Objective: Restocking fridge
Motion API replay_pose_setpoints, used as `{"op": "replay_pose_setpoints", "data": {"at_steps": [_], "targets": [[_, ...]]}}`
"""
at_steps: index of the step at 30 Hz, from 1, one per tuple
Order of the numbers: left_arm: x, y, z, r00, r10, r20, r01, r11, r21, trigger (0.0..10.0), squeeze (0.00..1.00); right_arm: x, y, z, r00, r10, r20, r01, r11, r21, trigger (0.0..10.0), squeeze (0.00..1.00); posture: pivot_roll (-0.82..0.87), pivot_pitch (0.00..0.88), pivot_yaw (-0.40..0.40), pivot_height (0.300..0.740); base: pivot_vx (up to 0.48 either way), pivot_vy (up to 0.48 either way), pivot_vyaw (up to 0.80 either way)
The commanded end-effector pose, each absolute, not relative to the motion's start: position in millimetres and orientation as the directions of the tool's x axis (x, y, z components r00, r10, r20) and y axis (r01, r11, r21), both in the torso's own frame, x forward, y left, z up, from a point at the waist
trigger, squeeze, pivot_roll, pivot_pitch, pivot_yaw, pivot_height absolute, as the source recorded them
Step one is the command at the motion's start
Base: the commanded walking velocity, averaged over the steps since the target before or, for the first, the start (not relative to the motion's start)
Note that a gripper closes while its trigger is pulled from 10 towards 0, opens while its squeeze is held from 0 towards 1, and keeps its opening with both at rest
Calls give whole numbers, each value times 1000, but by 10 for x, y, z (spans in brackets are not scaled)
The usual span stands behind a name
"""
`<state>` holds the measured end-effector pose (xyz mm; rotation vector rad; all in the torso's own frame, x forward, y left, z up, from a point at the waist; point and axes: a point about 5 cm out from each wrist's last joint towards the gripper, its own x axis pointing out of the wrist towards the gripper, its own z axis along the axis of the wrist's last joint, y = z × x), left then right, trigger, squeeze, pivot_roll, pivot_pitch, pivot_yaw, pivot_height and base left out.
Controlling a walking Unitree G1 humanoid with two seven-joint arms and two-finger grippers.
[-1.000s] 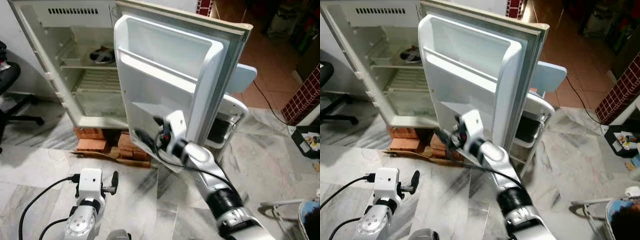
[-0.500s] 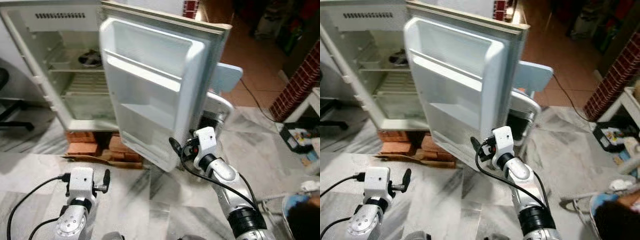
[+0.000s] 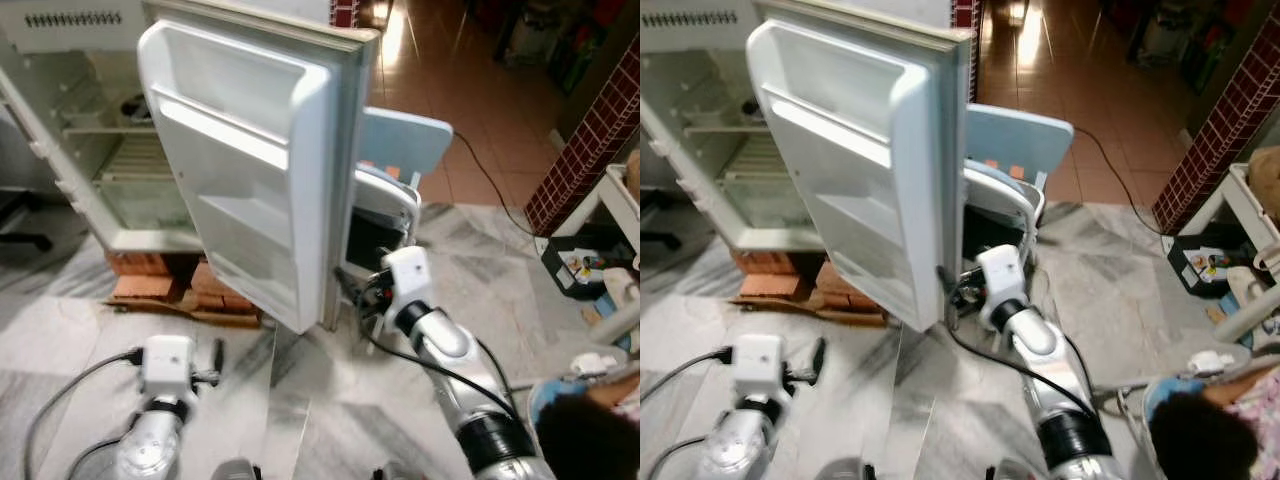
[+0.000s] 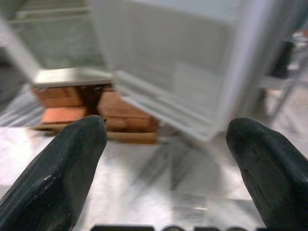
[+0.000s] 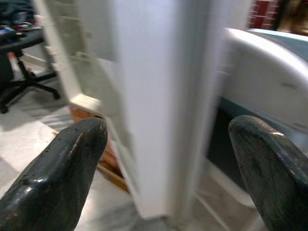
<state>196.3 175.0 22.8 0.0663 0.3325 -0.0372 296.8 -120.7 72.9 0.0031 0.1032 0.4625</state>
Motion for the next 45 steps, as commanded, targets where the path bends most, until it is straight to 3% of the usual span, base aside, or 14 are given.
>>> {"op": "replay_pose_setpoints", "data": {"at_steps": [1,7,25,41,45], "targets": [[1965,1866,271,953,3,-304,25,996,86,10000,0,3014,-1113,826,886,461,-52,-460,887,35,10000,0,30,46,14,735,0,0,594],[1982,1867,300,958,2,-286,19,997,69,10000,0,3025,-1090,837,888,457,-48,-456,889,40,10000,0,27,46,16,735,229,0,498],[1952,1796,243,952,-21,-306,42,997,60,10000,0,3068,-1110,927,906,423,-13,-423,906,25,10000,0,17,45,7,735,405,0,0],[1948,1784,199,944,2,-331,18,998,59,10000,0,3130,-1115,939,908,418,-23,-418,908,27,10000,0,15,41,-1,735,0,0,0],[1865,1851,199,938,83,-335,-63,996,70,10000,0,3240,-1079,1005,903,428,-11,-428,903,24,10000,0,15,41,2,735,0,0,0]]}}
